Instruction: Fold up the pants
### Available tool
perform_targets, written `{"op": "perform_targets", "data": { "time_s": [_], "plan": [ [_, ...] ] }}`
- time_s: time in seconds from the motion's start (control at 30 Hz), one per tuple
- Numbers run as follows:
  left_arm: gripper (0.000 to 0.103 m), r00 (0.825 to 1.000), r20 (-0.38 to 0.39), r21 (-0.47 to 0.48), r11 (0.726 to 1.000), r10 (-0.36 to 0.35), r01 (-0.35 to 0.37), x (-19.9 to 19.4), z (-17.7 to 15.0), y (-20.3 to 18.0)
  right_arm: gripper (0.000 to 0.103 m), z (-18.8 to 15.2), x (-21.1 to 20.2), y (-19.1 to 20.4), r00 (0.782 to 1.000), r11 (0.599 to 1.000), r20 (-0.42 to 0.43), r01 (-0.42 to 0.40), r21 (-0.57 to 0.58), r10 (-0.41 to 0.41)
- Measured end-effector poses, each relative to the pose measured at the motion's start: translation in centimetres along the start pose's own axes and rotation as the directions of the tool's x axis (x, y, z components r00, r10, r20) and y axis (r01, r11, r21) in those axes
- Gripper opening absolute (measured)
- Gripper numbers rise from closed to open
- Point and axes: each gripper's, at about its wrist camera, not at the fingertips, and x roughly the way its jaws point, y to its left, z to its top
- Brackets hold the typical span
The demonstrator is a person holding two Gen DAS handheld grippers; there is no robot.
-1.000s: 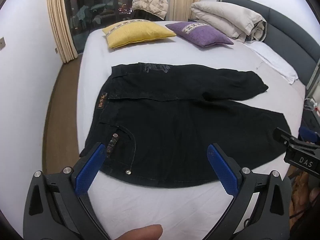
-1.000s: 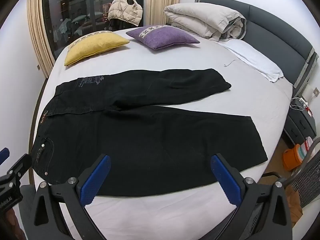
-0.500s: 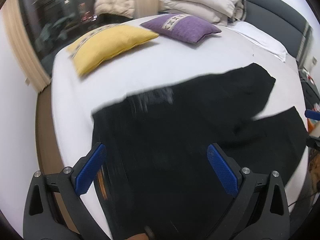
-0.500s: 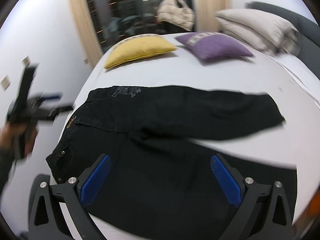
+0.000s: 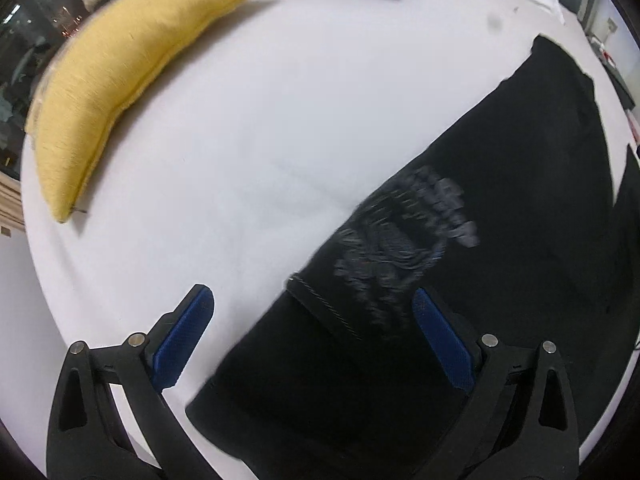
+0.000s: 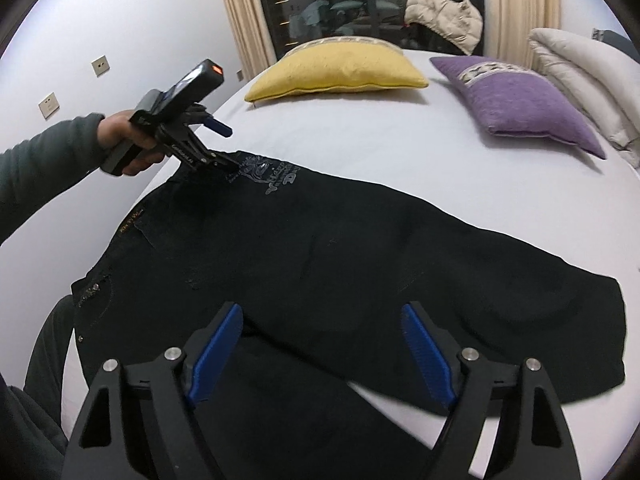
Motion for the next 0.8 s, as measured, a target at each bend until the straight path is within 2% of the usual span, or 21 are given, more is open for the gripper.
{"op": "perform_targets", "data": {
  "time_s": [0.07,0.13,0.17,0.23,0.27,0.3,0.33,0.37,0.4,0.5,0.63,0.8],
  "plan": [
    [0.096,0.999,-0.026,-0.014,0.999,-0.033,0.033,1.3,0.3,0.9,0.082,0.2,1.1,-0.7,1.0,1.0,-0.013,-0.018,0.001,0.018],
    [0.089,0.994,-0.048,-0.044,0.995,-0.095,0.093,2.5,0.6,1.8,0.079,0.6,1.8,-1.4,0.999,1.0,-0.024,-0.028,0.002,0.028],
    [0.081,0.992,-0.055,-0.052,0.992,-0.115,0.112,2.9,0.6,1.8,0.079,0.7,2.0,-1.5,0.999,0.999,-0.026,-0.035,0.002,0.035],
    [0.075,0.987,-0.073,-0.061,0.988,-0.146,0.142,3.7,0.7,2.0,0.077,1.2,2.5,-1.9,0.998,0.999,-0.03,-0.054,0.0,0.054],
    [0.064,0.984,-0.07,-0.061,0.985,-0.165,0.16,3.7,0.8,2.0,0.076,1.5,2.7,-2.1,0.998,0.998,-0.031,-0.061,-0.004,0.061],
    [0.045,0.982,-0.067,-0.064,0.983,-0.174,0.17,3.7,0.8,2.0,0.076,1.9,2.9,-2.4,0.997,0.998,-0.033,-0.065,-0.012,0.065],
    [0.033,0.984,-0.055,-0.075,0.984,-0.168,0.164,3.4,0.8,2.2,0.074,2.3,3.1,-2.5,0.997,0.998,-0.034,-0.066,-0.018,0.066],
    [0.022,0.984,-0.052,-0.089,0.982,-0.172,0.167,3.3,0.8,2.3,0.073,2.8,3.4,-2.7,0.997,0.997,-0.036,-0.067,-0.026,0.066],
    [0.015,0.985,-0.036,-0.099,0.982,-0.166,0.162,2.4,0.2,2.1,0.072,3.2,3.6,-2.8,0.997,0.997,-0.038,-0.069,-0.032,0.068],
    [0.008,0.989,0.003,-0.098,0.984,-0.15,0.15,1.4,-0.4,1.8,0.069,5.2,4.6,-3.9,0.997,0.996,-0.043,-0.069,-0.058,0.066],
    [0.007,0.993,0.092,-0.065,0.994,-0.08,0.086,-0.9,-2.0,0.5,0.067,8.0,6.7,-4.6,0.996,0.993,-0.08,-0.049,-0.11,0.04],
    [0.007,0.98,0.193,-0.05,0.997,-0.047,0.057,-3.8,-4.1,-1.5,0.062,10.4,10.1,-5.8,0.987,0.981,-0.163,-0.014,-0.191,-0.018]
  ]
}}
